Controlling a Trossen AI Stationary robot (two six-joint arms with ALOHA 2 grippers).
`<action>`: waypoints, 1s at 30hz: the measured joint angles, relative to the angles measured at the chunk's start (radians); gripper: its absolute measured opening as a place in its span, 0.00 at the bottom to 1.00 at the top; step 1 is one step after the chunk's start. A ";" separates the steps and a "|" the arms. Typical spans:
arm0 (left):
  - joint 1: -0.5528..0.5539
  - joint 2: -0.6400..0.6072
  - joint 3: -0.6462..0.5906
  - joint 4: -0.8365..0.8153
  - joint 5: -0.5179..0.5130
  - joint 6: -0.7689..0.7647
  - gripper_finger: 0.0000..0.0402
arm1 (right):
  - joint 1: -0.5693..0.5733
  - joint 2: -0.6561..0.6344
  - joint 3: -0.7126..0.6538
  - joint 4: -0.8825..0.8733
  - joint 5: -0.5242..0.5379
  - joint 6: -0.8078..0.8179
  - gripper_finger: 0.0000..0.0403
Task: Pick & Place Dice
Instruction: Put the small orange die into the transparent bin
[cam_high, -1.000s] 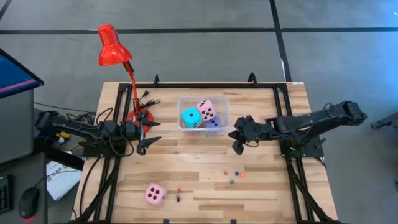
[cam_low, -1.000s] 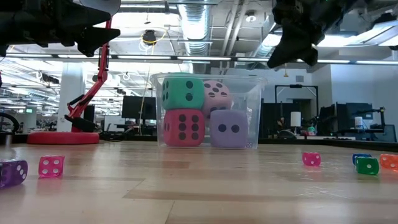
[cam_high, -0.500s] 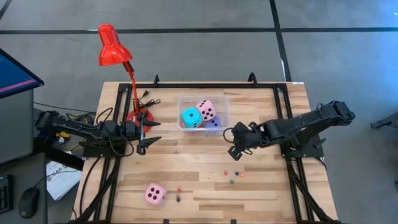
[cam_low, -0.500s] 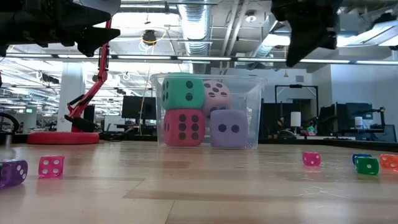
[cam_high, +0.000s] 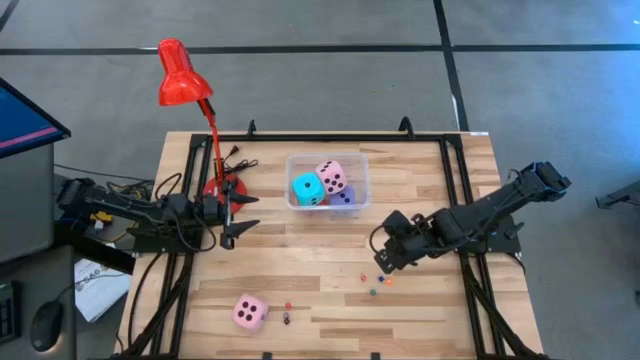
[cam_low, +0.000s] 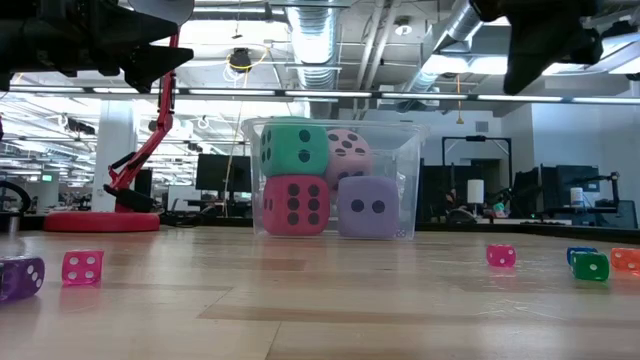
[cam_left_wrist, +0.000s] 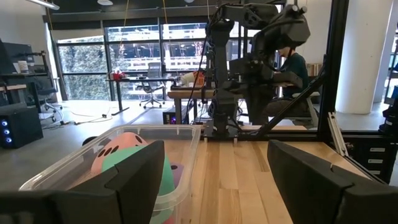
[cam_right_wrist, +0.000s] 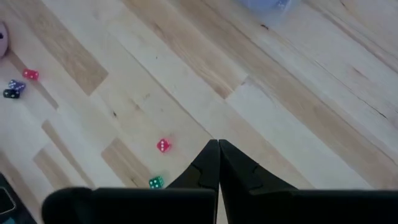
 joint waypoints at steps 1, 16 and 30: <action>0.000 0.001 0.000 0.000 0.000 0.000 0.68 | 0.005 -0.001 0.000 0.001 0.004 0.000 0.00; 0.000 0.003 0.000 -0.044 0.000 -0.017 0.68 | 0.010 0.000 0.000 -0.006 0.052 0.000 0.00; 0.000 -0.184 0.001 -0.210 -0.001 0.008 0.68 | 0.010 -0.001 0.000 -0.008 0.052 0.000 0.00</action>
